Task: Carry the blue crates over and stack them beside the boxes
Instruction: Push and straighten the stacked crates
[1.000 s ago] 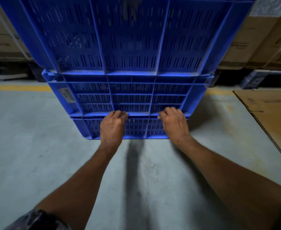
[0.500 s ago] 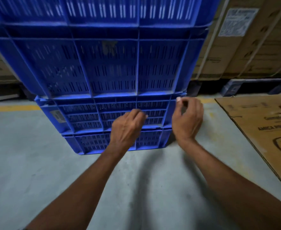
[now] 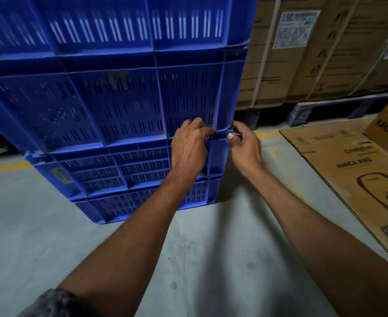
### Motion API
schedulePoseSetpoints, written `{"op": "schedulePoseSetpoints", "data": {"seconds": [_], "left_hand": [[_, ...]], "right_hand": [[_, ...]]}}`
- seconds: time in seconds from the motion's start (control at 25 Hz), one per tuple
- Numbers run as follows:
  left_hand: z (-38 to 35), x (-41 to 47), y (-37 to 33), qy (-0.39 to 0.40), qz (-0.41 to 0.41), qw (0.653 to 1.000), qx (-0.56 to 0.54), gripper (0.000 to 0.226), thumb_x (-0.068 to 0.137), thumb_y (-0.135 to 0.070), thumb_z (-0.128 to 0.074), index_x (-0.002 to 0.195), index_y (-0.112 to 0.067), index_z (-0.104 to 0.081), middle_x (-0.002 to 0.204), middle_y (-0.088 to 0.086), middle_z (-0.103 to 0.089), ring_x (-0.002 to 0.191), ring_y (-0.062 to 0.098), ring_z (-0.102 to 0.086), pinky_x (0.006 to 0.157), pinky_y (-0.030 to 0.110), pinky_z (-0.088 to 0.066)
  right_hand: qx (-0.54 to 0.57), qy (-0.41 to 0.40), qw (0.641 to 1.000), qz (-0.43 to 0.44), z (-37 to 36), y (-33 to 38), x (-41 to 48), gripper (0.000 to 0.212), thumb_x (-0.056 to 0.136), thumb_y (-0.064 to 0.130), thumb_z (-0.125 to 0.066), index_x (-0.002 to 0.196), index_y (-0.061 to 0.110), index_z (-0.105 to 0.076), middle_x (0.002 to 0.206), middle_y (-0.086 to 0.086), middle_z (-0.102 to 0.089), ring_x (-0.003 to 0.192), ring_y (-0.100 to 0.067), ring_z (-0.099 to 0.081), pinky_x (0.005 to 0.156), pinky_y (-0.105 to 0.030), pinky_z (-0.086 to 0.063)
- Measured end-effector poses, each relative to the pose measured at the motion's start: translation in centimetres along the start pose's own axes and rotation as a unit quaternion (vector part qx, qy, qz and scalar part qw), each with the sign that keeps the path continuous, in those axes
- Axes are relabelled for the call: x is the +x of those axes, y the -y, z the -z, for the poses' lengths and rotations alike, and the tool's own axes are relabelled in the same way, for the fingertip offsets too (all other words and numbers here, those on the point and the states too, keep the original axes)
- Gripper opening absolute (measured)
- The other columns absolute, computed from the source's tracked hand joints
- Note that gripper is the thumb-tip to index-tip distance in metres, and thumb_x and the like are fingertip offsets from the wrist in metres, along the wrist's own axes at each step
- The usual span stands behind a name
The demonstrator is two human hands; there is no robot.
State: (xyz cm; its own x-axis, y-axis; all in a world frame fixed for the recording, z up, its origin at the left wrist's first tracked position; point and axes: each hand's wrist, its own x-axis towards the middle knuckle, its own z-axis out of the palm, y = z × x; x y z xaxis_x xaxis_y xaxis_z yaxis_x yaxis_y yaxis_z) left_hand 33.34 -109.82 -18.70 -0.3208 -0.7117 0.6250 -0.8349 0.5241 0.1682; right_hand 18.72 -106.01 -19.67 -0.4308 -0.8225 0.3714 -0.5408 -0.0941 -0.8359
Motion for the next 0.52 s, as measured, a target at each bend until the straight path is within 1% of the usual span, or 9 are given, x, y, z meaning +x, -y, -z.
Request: {"op": "schedulePoseSetpoints", "data": {"seconds": [0.08, 0.16, 0.28, 0.4, 0.48, 0.52], "left_hand": [[0.0, 0.1, 0.3, -0.004, -0.020, 1.000, -0.008, 0.030, 0.085, -0.001, -0.069, 0.106, -0.022, -0.076, 0.087, -0.003, -0.061, 0.077, 0.022, -0.051, 0.057, 0.036, -0.044], [0.1, 0.1, 0.5, -0.010, -0.039, 0.999, -0.028, 0.026, 0.087, -0.002, -0.067, 0.104, -0.020, -0.076, 0.085, -0.002, -0.061, 0.075, 0.023, -0.050, 0.055, 0.034, -0.041], [-0.2, 0.0, 0.8, -0.021, -0.049, 0.997, -0.050, 0.021, 0.089, -0.004, -0.067, 0.101, -0.018, -0.076, 0.083, -0.001, -0.061, 0.073, 0.022, -0.049, 0.056, 0.036, -0.043], [-0.6, 0.2, 0.7, -0.020, -0.056, 0.997, -0.051, 0.020, 0.090, -0.005, -0.067, 0.102, -0.017, -0.076, 0.083, 0.000, -0.060, 0.074, 0.022, -0.049, 0.055, 0.035, -0.044], [-0.4, -0.4, 0.5, 0.021, -0.064, 0.997, -0.044, 0.025, 0.090, -0.007, -0.065, 0.110, -0.020, -0.075, 0.087, -0.001, -0.061, 0.077, 0.022, -0.051, 0.057, 0.036, -0.047], [0.3, -0.6, 0.3, 0.044, -0.071, 0.996, -0.037, 0.026, 0.091, -0.010, -0.065, 0.112, -0.022, -0.074, 0.089, -0.002, -0.064, 0.079, 0.023, -0.054, 0.058, 0.038, -0.049]], "right_hand": [[-0.074, -0.040, 0.996, 0.008, -0.2, -0.2, 0.3, 0.030, 0.091, 0.012, -0.060, 0.116, 0.028, -0.067, 0.093, 0.010, -0.072, 0.082, -0.006, -0.065, 0.070, -0.023, -0.050], [-0.117, -0.059, 0.991, 0.016, -0.6, -0.7, 0.3, 0.027, 0.093, 0.019, -0.060, 0.116, 0.030, -0.065, 0.093, 0.008, -0.074, 0.083, -0.014, -0.066, 0.069, -0.031, -0.053], [-0.153, -0.081, 0.984, 0.038, -0.8, -0.9, 0.1, 0.027, 0.095, 0.022, -0.057, 0.120, 0.031, -0.062, 0.090, 0.007, -0.074, 0.080, -0.016, -0.066, 0.066, -0.034, -0.054], [-0.143, -0.076, 0.986, 0.039, -0.8, -1.3, -0.1, 0.029, 0.096, 0.022, -0.056, 0.123, 0.032, -0.061, 0.093, 0.006, -0.074, 0.082, -0.016, -0.066, 0.067, -0.030, -0.053], [-0.132, -0.074, 0.988, 0.009, -0.9, -1.5, -1.1, 0.033, 0.094, 0.023, -0.059, 0.126, 0.032, -0.059, 0.100, 0.005, -0.074, 0.090, -0.019, -0.067, 0.072, -0.032, -0.053], [-0.134, -0.091, 0.987, -0.002, -0.8, -1.0, -2.1, 0.035, 0.092, 0.023, -0.061, 0.127, 0.031, -0.059, 0.106, 0.004, -0.073, 0.095, -0.021, -0.066, 0.077, -0.034, -0.053]]}}
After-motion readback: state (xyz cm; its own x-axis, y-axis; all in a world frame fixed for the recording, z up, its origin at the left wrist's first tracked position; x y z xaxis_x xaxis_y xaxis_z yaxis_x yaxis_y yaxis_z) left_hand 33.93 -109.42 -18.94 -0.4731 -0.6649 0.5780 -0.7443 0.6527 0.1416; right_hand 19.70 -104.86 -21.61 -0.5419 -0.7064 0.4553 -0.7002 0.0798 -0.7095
